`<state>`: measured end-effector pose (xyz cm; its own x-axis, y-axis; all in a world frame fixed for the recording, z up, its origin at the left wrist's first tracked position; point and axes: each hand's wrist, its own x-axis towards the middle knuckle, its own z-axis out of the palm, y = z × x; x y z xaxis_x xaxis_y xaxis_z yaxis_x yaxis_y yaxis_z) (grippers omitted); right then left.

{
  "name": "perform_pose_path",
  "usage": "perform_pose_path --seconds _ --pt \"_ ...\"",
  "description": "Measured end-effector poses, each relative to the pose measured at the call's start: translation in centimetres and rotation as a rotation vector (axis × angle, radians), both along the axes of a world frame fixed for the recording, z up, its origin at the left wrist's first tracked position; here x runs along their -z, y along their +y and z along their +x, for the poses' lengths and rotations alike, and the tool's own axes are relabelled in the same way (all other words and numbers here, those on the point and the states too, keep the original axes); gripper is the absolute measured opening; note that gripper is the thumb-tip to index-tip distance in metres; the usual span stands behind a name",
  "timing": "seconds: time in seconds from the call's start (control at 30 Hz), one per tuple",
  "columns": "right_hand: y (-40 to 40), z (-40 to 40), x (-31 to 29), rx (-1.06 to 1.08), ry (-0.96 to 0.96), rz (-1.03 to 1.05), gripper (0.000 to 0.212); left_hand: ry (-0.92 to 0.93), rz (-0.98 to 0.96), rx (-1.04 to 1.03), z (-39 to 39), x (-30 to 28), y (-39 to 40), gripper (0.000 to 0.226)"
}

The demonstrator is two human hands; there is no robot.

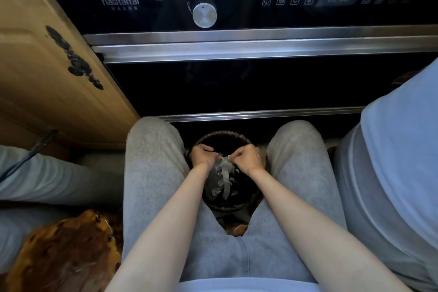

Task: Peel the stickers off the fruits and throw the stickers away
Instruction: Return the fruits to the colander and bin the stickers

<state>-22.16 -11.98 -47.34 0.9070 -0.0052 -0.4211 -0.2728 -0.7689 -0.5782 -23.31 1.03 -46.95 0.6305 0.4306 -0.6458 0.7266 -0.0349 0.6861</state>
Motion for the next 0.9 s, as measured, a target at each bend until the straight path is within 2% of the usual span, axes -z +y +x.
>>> perform_pose_path --seconds 0.13,0.23,0.63,0.8,0.9 --pt "0.0 0.0 -0.1 0.013 -0.014 -0.019 0.016 0.015 0.035 -0.012 0.1 -0.2 0.0 0.034" --pt "0.0 0.0 0.0 -0.010 -0.006 -0.044 0.009 0.016 0.058 0.015 0.1 -0.3 -0.1 0.034" --pt "0.0 -0.1 -0.2 -0.004 -0.002 -0.070 0.017 -0.009 0.064 0.030 -0.1 -0.8 -0.4 0.029" --pt "0.0 -0.1 0.0 -0.043 0.017 -0.111 0.014 -0.043 0.050 -0.031 -0.1 -1.0 -0.5 0.008" --pt "0.0 -0.1 -0.2 -0.025 -0.002 -0.133 0.013 -0.032 0.035 0.000 -0.1 -1.2 -0.5 0.026"
